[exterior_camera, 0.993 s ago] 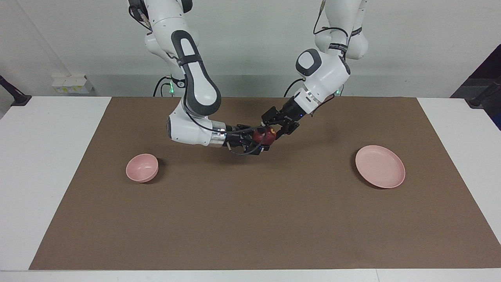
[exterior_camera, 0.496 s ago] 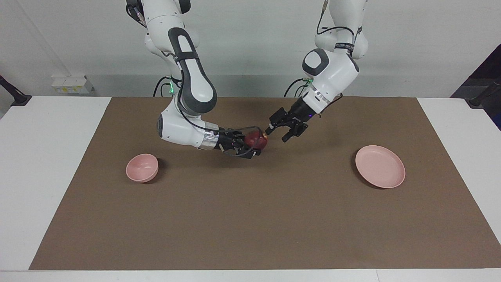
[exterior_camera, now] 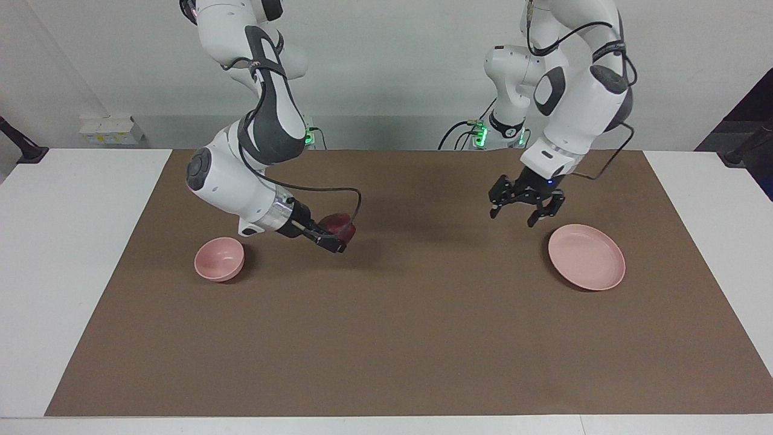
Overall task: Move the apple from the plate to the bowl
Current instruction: 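Move the apple with the right gripper over the small pink bowl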
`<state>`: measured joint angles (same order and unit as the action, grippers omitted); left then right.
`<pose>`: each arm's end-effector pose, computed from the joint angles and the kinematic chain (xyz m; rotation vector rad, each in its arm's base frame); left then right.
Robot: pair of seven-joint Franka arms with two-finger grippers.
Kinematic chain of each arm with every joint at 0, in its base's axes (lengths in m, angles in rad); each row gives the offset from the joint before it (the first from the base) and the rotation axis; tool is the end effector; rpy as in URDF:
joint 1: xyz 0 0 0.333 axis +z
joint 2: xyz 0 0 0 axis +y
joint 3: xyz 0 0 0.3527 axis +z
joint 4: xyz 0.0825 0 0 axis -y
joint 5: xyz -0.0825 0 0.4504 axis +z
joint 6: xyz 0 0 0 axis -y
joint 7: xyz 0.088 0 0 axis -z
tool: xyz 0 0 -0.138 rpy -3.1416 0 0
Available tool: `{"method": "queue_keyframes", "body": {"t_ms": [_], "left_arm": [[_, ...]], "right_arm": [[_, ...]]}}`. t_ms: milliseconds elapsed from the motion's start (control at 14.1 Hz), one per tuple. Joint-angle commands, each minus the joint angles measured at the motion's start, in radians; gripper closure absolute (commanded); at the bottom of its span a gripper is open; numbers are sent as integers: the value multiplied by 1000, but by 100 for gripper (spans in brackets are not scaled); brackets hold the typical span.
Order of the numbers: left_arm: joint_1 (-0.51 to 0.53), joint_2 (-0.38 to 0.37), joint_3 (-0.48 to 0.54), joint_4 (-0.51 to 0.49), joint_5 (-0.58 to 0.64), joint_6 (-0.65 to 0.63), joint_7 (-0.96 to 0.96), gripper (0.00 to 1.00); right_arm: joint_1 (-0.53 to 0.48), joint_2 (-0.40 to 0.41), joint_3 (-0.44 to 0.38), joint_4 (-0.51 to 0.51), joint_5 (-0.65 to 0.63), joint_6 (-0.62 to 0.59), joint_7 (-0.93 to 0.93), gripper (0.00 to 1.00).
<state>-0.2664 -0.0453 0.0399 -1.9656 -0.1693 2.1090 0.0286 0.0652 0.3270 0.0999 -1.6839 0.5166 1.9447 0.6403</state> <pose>0.6117 -0.1534 0.4943 2.9459 -0.2685 0.2555 0.7016 0.1593 0.3937 -2.5226 0.9043 0.3536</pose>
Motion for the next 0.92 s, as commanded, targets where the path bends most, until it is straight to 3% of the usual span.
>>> {"method": "queue_keyframes", "body": {"t_ms": [0, 213, 355, 496, 709, 851], "left_arm": [[85, 4, -9, 156, 93, -202, 75, 0], [163, 4, -9, 322, 148, -367, 178, 0], [187, 11, -5, 408, 174, -449, 238, 0], [199, 34, 0, 462, 157, -518, 254, 0], [216, 83, 1, 560, 143, -608, 254, 0], [216, 84, 1, 576, 131, -624, 251, 0]], "right_arm": [[-51, -12, 9, 13, -149, -21, -147, 100], [-135, -14, 8, 6, -179, -10, -397, 100], [-174, -14, 8, 1, -280, -7, -509, 100], [-205, -25, 8, -23, -369, -1, -586, 100], [-245, -58, 8, -112, -441, 101, -655, 100], [-265, -59, 8, -155, -470, 125, -677, 100]]}}
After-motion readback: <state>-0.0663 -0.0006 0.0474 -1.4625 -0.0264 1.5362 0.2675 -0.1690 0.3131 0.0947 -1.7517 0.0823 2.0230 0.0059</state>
